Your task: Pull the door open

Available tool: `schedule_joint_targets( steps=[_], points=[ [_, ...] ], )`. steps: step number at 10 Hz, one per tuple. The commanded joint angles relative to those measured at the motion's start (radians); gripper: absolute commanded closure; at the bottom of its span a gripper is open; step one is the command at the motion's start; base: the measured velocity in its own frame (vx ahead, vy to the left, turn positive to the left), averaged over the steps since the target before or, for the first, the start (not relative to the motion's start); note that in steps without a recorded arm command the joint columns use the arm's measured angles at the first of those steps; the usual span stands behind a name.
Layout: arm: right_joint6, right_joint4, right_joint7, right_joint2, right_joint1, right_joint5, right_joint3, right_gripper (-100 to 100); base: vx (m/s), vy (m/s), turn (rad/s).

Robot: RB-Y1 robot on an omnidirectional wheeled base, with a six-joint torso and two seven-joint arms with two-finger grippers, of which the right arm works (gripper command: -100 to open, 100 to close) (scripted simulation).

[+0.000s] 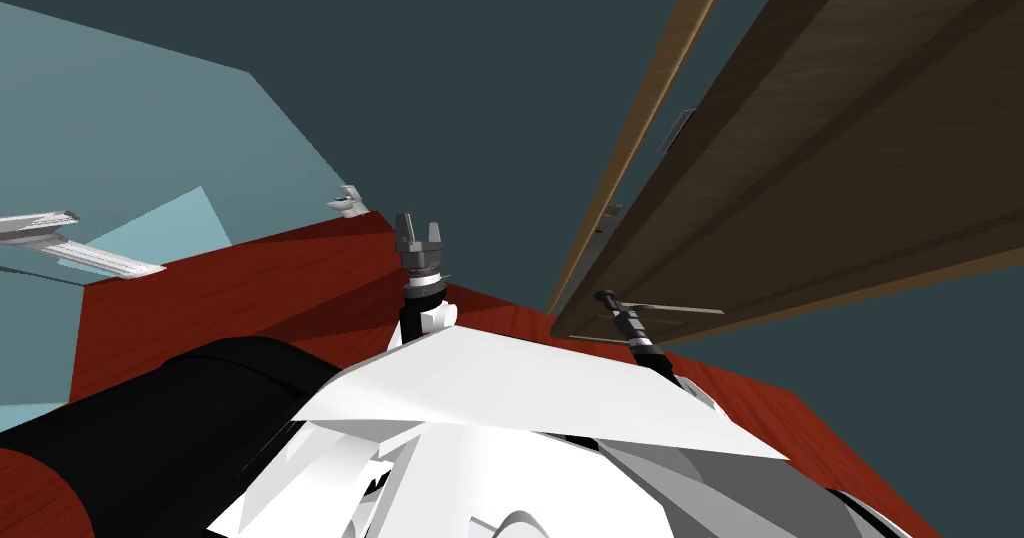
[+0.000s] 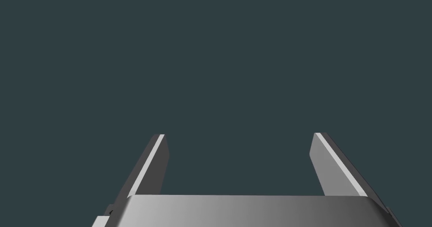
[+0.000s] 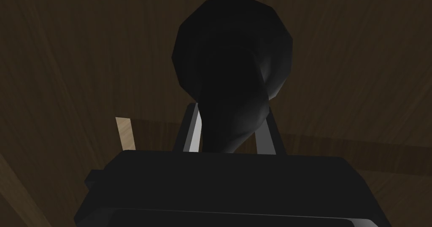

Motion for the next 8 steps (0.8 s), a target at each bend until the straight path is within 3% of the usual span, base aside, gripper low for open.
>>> schedule_joint_targets(
  steps=[1,8],
  points=[
    [-0.020,0.008,-0.007,-0.009,0.008,-0.001,0.003,100,-0.126,-0.044,0.161],
    [-0.121,0.046,-0.039,-0.055,0.049,-0.004,0.019,100,-0.206,-0.097,0.174]
  ],
)
